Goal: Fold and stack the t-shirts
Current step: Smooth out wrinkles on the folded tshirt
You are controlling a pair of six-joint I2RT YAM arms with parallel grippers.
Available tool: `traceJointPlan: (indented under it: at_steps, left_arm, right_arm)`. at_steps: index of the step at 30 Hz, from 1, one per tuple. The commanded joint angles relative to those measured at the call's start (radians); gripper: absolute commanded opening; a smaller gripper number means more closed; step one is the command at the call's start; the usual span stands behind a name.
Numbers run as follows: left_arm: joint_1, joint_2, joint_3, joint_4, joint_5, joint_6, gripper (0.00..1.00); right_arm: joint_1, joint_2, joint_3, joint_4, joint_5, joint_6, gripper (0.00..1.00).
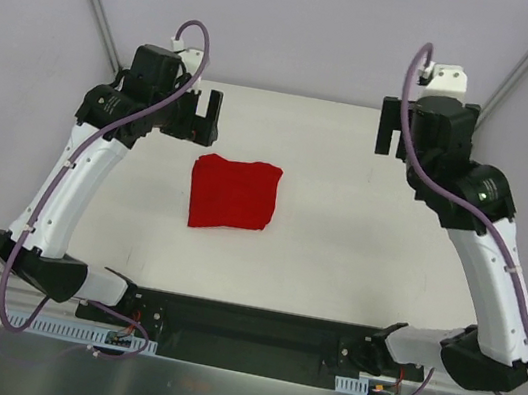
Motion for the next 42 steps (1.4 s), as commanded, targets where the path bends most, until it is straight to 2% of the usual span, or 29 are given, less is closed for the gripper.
traceJointPlan:
  at_steps: [1, 4, 7, 11, 13, 17, 18, 19, 21, 22, 27, 31, 33, 35, 36, 37, 38, 39, 42]
  left_arm:
    - [-0.012, 0.004, -0.016, -0.039, -0.092, 0.035, 0.99]
    - [-0.010, 0.005, -0.085, -0.048, -0.115, 0.022, 0.99]
    - [-0.010, 0.050, -0.151, -0.065, -0.071, 0.001, 0.99]
    - [-0.010, 0.117, -0.200, -0.102, -0.016, -0.045, 0.99]
    - [-0.010, 0.143, -0.208, -0.104, -0.008, -0.057, 0.99]
    - [-0.009, 0.170, -0.234, -0.076, 0.027, -0.044, 0.99]
    - [-0.010, 0.182, -0.240, -0.053, 0.052, -0.033, 0.99]
    - [-0.010, 0.189, -0.246, -0.041, 0.066, -0.022, 0.99]
    - [-0.009, 0.209, -0.252, -0.026, 0.082, -0.018, 0.99]
    - [-0.006, 0.214, -0.254, -0.007, 0.131, -0.002, 0.99]
    - [0.005, 0.214, -0.254, 0.048, 0.217, 0.039, 0.99]
    - [0.034, 0.239, -0.237, 0.056, 0.236, 0.050, 0.98]
    - [0.054, 0.265, -0.237, 0.065, 0.259, 0.047, 0.90]
    - [0.095, 0.294, -0.228, 0.074, 0.317, 0.027, 0.59]
    - [0.108, 0.330, -0.222, 0.071, 0.325, 0.010, 0.41]
    - [0.127, 0.350, -0.211, 0.071, 0.333, 0.004, 0.05]
    - [0.134, 0.389, -0.206, 0.071, 0.337, 0.001, 0.00]
    - [0.138, 0.409, -0.203, 0.070, 0.298, -0.016, 0.00]
    - [0.151, 0.481, -0.168, 0.060, 0.300, -0.012, 0.00]
  right_arm:
    - [0.003, 0.110, -0.025, -0.110, 0.089, 0.025, 1.00]
    - [0.001, 0.165, -0.108, -0.179, 0.076, 0.104, 1.00]
    - [-0.006, 0.208, -0.232, -0.204, -0.018, 0.185, 1.00]
    - [-0.011, 0.343, -0.335, -0.239, -0.236, 0.283, 1.00]
    - [-0.010, 0.368, -0.378, -0.204, -0.317, 0.297, 1.00]
    - [-0.016, 0.411, -0.400, -0.077, -0.590, 0.263, 1.00]
    - [-0.022, 0.453, -0.394, -0.060, -0.662, 0.239, 1.00]
    - [-0.028, 0.474, -0.385, -0.029, -0.813, 0.233, 1.00]
    - [-0.034, 0.517, -0.340, -0.008, -0.929, 0.216, 0.96]
    - [-0.033, 0.556, -0.311, 0.003, -0.997, 0.211, 0.90]
    - [-0.043, 0.665, -0.098, 0.003, -1.101, 0.231, 0.77]
    - [-0.046, 0.800, 0.104, -0.069, -1.141, 0.233, 0.77]
    - [-0.053, 0.833, 0.160, -0.069, -1.181, 0.255, 0.77]
    - [-0.059, 0.865, 0.203, -0.032, -1.237, 0.285, 0.74]
    - [-0.060, 0.871, 0.208, -0.017, -1.251, 0.308, 0.67]
    - [-0.062, 0.882, 0.211, 0.005, -1.262, 0.320, 0.63]
    - [-0.066, 0.886, 0.211, 0.015, -1.270, 0.328, 0.57]
    - [-0.066, 0.891, 0.214, 0.020, -1.270, 0.334, 0.40]
    - [-0.069, 0.902, 0.226, 0.014, -1.245, 0.331, 0.12]
